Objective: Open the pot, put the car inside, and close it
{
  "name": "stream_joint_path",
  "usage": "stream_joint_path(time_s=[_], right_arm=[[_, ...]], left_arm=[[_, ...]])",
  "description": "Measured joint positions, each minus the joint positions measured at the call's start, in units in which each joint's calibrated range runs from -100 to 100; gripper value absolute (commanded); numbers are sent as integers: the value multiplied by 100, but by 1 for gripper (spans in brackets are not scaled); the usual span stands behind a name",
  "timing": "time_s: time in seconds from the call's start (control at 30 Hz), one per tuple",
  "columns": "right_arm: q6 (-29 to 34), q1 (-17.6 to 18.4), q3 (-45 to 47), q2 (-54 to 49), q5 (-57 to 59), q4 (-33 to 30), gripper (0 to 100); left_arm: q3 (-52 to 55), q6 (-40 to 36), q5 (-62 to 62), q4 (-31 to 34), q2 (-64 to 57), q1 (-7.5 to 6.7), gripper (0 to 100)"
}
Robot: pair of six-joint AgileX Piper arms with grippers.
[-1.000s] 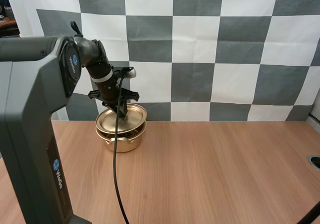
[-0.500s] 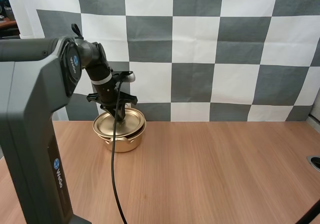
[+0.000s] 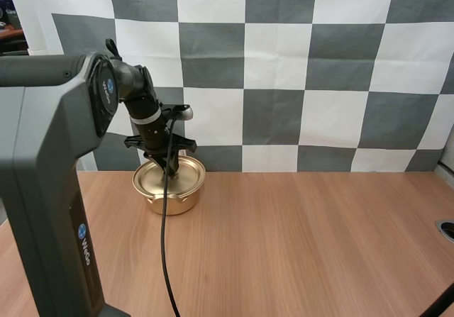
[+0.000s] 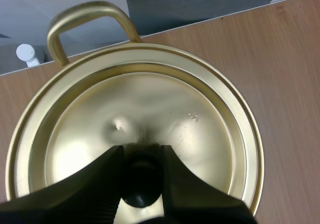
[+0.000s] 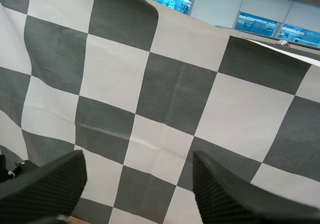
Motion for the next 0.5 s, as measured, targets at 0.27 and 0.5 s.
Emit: stream_joint_path(time_s=[0.27,0.5], right_arm=[[0,0,0,0,0,10,100],[0,0,78,0,0,10,100]], left_arm=[[12,-21,-137,-52,-56,0,35],[26,177,-299,-198,-303,3,36]])
